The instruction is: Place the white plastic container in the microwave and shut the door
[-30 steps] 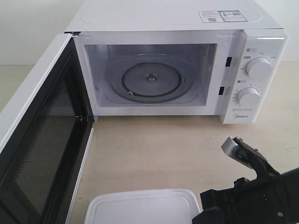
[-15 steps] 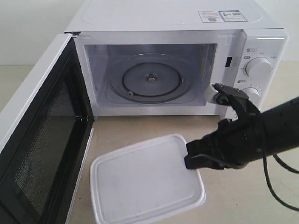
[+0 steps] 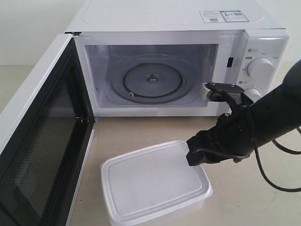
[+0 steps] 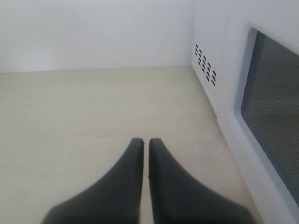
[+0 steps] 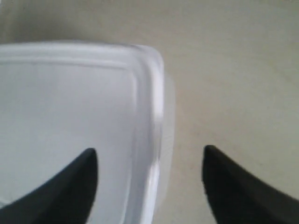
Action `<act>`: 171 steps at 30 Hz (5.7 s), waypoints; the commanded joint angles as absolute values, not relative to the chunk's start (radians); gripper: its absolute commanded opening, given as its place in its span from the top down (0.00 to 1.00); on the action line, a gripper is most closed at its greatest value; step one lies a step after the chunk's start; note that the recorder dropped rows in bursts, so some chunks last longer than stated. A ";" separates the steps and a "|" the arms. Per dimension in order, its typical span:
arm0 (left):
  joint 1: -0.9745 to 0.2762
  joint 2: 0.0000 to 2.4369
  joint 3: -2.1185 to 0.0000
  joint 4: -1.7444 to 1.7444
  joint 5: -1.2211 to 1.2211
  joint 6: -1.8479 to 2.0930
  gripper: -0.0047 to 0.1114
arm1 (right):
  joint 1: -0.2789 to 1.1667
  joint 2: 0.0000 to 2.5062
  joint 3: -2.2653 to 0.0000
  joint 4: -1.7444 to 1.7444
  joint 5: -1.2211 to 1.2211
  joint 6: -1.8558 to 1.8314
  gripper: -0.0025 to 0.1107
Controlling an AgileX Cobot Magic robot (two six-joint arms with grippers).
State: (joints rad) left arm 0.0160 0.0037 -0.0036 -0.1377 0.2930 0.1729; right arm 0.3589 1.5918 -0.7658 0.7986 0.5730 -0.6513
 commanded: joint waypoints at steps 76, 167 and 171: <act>0.018 0.000 0.000 -0.135 0.296 0.169 0.92 | 0.554 1.549 -0.560 1.744 0.206 -0.724 0.51; 0.018 0.000 0.000 -0.135 0.296 0.169 0.92 | 0.985 1.212 -0.348 0.659 -0.407 0.473 0.51; 0.018 0.000 0.000 -0.135 0.296 0.169 0.92 | 0.985 1.254 -0.311 0.592 -0.437 0.547 0.51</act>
